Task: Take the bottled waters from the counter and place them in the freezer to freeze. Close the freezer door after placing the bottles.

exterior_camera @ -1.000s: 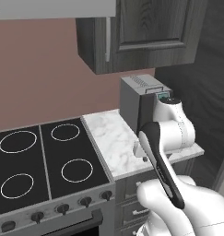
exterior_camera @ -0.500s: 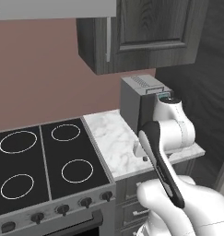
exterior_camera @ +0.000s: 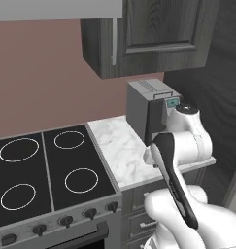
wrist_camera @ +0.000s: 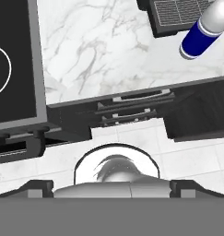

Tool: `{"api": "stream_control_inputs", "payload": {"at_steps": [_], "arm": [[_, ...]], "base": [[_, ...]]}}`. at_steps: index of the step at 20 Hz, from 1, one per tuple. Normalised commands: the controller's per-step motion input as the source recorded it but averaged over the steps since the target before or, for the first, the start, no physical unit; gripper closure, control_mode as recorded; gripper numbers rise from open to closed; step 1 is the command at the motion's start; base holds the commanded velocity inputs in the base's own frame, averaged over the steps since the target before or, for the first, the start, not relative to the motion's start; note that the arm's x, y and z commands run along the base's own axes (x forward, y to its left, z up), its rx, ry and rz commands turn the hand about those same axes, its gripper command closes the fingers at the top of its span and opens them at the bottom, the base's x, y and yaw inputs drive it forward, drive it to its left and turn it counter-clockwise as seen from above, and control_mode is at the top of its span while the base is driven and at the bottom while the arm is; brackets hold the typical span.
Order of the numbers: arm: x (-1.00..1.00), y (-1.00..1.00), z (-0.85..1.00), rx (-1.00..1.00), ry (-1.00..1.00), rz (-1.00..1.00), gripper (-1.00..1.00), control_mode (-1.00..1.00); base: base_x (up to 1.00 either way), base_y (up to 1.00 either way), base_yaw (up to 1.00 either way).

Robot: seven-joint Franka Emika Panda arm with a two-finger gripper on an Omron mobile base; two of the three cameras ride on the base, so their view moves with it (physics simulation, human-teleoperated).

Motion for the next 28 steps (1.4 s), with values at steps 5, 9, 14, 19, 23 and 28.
{"api": "stream_control_inputs", "payload": {"at_steps": [5, 9, 14, 19, 23, 28], "arm": [[0.0, -0.7, 0.13, 0.02, -0.39, 0.07, -1.0, -1.0], [0.0, -0.79, 0.08, 0.0, -0.37, 0.05, -1.0, -1.0], [0.01, -0.78, 0.08, 0.02, -0.17, 0.04, -1.0, -1.0], [-0.03, -0.21, -0.01, 0.01, -0.16, 0.1, -1.0, -1.0], [-0.07, 0.0, -0.26, 0.0, -0.18, 0.05, -1.0, -1.0], [0.0, -0.04, -0.33, 0.07, -0.19, 0.02, -1.0, -1.0]], "base": [[0.0, 0.0, 0.0], [0.0, 0.0, 0.0], [0.0, 0.0, 0.0], [0.0, 0.0, 0.0], [0.0, 0.0, 0.0], [0.0, 0.0, 0.0]]}}
